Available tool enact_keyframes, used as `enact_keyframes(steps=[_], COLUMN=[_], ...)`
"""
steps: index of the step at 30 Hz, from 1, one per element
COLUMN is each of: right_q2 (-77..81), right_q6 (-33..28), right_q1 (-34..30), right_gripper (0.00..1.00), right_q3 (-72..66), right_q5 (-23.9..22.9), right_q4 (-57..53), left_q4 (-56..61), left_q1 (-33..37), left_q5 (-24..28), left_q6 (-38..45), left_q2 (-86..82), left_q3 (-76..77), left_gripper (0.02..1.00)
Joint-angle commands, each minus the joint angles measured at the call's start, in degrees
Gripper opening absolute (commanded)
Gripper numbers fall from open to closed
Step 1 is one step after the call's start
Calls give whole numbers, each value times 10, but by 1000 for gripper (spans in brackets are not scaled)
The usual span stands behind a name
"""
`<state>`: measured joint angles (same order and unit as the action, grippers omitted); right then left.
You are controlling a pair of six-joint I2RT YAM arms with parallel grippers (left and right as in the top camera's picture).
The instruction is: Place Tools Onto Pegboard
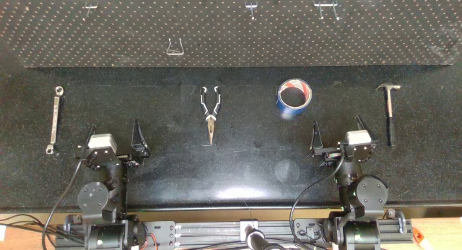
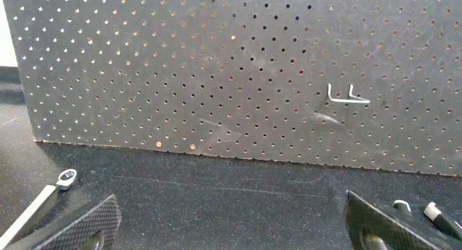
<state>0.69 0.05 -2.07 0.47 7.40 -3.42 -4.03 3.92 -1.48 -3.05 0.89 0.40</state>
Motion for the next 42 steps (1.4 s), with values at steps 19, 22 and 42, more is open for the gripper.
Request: enact_keyframes(steps=[19,22,42], right_q2=[-6,-6,-6], right_q6=[-8,-8,-8], right_q1=[5,5,5], right_gripper=[978,980,982], right_q3=[-2,-2,-2], right_q5=[7,7,8], right_q4=[-1,-1,-1], left_q4=[-340,-423,-387], left_q1=[118,264,595], left_q5=[-58,-58,291], left_q6=[96,177,612], left_q2=[559,575,836], left_q3=[567,577,577], left_gripper=[993,993,996])
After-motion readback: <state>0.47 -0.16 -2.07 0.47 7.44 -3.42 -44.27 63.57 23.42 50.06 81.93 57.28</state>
